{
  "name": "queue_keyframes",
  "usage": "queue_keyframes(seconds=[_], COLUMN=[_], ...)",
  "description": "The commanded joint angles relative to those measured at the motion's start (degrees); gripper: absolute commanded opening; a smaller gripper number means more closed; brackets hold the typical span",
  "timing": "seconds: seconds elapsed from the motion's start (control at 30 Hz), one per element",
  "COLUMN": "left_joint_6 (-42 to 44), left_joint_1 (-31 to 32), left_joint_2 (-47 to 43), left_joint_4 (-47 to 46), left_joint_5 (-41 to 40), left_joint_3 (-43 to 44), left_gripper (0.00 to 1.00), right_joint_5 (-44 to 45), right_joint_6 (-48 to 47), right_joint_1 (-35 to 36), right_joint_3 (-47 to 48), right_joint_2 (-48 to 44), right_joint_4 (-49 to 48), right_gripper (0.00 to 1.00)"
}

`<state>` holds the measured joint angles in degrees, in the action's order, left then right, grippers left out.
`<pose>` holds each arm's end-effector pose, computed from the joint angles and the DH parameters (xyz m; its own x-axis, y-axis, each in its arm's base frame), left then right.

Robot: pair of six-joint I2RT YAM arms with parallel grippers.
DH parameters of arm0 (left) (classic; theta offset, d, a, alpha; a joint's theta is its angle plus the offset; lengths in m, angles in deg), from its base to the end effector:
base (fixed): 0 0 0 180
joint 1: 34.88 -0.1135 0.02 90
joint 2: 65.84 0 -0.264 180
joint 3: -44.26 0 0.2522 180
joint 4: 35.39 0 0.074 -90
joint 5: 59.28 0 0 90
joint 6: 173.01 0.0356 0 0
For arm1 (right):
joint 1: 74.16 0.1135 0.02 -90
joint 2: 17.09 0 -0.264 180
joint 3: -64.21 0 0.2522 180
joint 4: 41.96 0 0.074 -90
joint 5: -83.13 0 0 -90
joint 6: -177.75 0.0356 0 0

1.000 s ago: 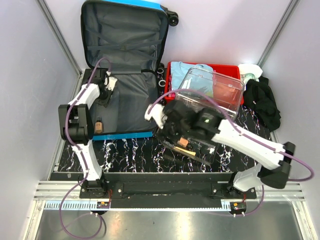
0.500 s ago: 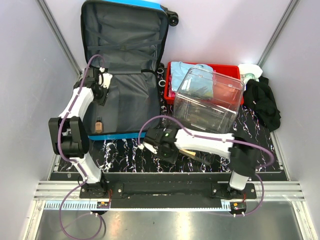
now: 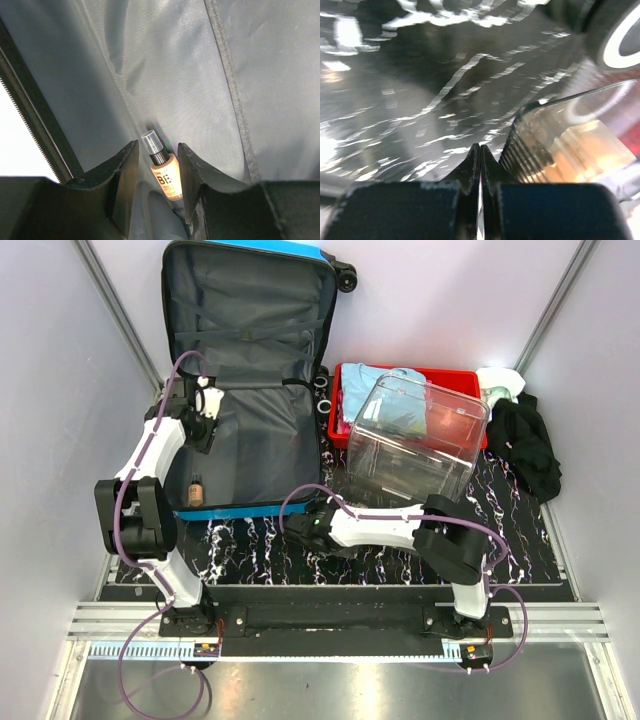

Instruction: Open, take out, and arrange the luggage

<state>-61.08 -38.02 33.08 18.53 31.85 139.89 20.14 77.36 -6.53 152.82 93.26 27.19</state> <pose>0.3716 0.0197 0.2677 -0.7951 0.3303 -0.5086 0.2726 0.9438 0.1869 0.1460 0.3124 0.1619 -0.2252 -0.9694 0.0972 -0.8816 0.1603 -0.4438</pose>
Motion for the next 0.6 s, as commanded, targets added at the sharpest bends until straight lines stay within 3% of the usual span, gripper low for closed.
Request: queue_keyframes(seconds=[0.0, 0.57], left_joint_6=[-0.84, -0.75], left_joint_1=[-0.47, -0.64], left_joint_2=[-3.29, -4.87], left_joint_4=[-1.93, -1.58], left_joint_5=[1.60, 2.13], left_joint_3=[0.31, 0.23], left_gripper=[0.42, 0.42], right_joint_5=[15.35, 19.13], right_joint_6=[-6.64, -22.29], right_joint_1=[-1.01, -11.56], right_joint_3=[-2.60, -5.06], right_joint_2=[-0.92, -4.70], right_joint_4=[-5.55, -20.68], right_gripper=[0.00, 0.00])
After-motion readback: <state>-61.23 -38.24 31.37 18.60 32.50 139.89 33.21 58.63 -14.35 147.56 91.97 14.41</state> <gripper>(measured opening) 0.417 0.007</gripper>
